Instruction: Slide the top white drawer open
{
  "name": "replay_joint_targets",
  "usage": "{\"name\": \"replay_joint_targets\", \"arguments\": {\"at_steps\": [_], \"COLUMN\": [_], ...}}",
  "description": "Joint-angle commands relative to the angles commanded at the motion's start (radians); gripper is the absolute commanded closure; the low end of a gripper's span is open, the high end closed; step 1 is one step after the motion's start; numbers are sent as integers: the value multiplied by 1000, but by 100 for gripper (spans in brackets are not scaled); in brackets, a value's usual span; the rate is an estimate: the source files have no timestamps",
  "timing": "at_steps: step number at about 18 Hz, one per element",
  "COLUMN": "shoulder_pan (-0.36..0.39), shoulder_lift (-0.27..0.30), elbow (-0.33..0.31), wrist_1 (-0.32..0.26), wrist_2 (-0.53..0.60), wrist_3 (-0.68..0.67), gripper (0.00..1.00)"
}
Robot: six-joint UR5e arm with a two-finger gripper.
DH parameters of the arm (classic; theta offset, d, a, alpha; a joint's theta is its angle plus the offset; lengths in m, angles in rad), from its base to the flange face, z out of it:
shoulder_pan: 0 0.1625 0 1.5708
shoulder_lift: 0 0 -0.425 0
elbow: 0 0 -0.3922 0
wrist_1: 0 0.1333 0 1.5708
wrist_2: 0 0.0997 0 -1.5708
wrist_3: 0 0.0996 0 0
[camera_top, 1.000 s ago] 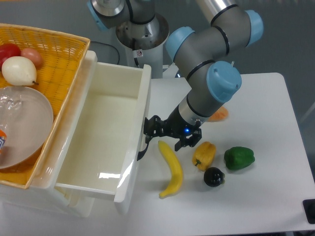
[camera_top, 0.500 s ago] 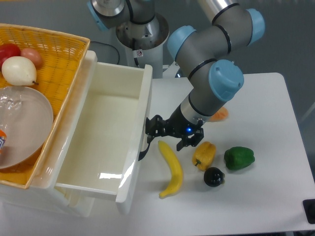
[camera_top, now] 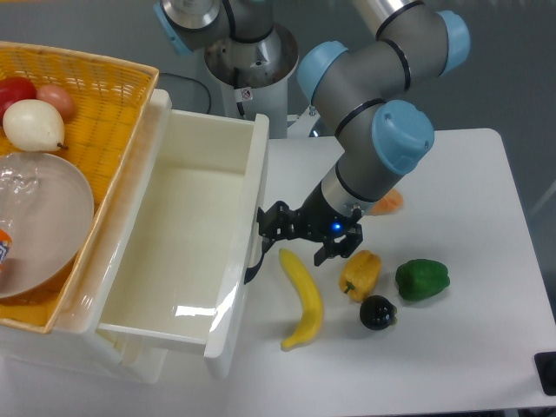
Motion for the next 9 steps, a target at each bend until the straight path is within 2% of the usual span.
{"name": "replay_joint_targets", "arguments": {"at_steps": [4, 9], "shoulder_pan": [34, 100], "shoulder_lift": [17, 32], "elbow": [11, 2], "wrist_1": [21, 118], "wrist_2": [5, 8], "wrist_3": [2, 2], "gripper": [0, 0]}}
